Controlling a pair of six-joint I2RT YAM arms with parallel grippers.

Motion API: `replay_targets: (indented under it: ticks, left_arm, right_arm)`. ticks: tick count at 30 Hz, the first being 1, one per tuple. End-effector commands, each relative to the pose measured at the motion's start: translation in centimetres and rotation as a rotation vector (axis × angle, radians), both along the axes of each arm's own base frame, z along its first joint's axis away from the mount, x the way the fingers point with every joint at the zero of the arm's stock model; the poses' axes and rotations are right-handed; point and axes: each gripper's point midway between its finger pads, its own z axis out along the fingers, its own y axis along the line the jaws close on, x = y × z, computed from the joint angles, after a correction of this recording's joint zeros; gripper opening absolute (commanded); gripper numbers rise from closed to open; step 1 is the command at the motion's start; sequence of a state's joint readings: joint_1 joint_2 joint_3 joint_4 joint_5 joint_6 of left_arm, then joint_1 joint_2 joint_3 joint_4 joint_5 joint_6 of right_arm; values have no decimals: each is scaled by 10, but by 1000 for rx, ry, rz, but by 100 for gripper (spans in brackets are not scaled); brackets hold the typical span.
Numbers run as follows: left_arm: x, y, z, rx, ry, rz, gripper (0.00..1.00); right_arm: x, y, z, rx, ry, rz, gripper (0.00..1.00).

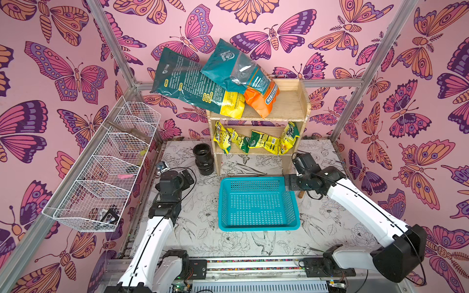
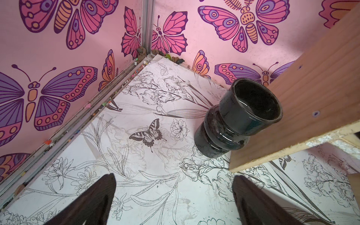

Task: Take down the fertilizer bag from the shelf
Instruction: Pick up the fertilizer bag from the shelf.

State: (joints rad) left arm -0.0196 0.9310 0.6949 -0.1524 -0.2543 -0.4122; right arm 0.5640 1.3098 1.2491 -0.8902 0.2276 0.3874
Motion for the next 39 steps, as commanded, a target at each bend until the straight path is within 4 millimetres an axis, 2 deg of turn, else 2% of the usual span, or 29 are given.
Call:
replay_targets:
  ticks: [1, 5, 8, 10, 14, 18, 22, 24, 27, 29, 31, 33, 39]
  left_arm:
    - [-2, -8, 2, -27, 10, -42, 100]
    - [1, -31, 35, -166, -44, -129, 100]
    - [3, -52, 81, -265, -133, -213, 100]
    - [1, -59, 112, -263, -178, -240, 100]
    - [-2, -73, 155, -274, -244, -294, 100]
    - [1, -91, 181, -315, -279, -357, 100]
    - [10, -112, 194, -345, -281, -437, 100]
    - [15, -123, 198, -362, -285, -479, 100]
    - [21, -135, 200, -379, -287, -511, 100]
    - [23, -139, 199, -391, -292, -522, 100]
    - [25, -144, 199, -403, -298, -536, 100]
    - [26, -147, 199, -412, -303, -547, 100]
    - [27, -149, 200, -416, -321, -557, 100]
  right_arm:
    - [-4, 3, 40, -31, -93, 47, 96]
    - [-2, 34, 103, -102, -302, 154, 94]
    - [0, 61, 148, -91, -396, 232, 91]
    - [0, 77, 178, -69, -458, 273, 91]
    - [0, 106, 221, 44, -558, 355, 91]
    - [6, 134, 257, 114, -654, 433, 92]
    - [32, 159, 273, 30, -696, 473, 90]
    - [46, 167, 287, -25, -744, 476, 89]
    - [62, 174, 307, -69, -815, 462, 86]
    - [71, 175, 314, -85, -845, 447, 85]
    - [79, 173, 317, -105, -869, 431, 89]
    - [84, 175, 314, -134, -877, 438, 98]
    - [100, 180, 300, -244, -900, 442, 99]
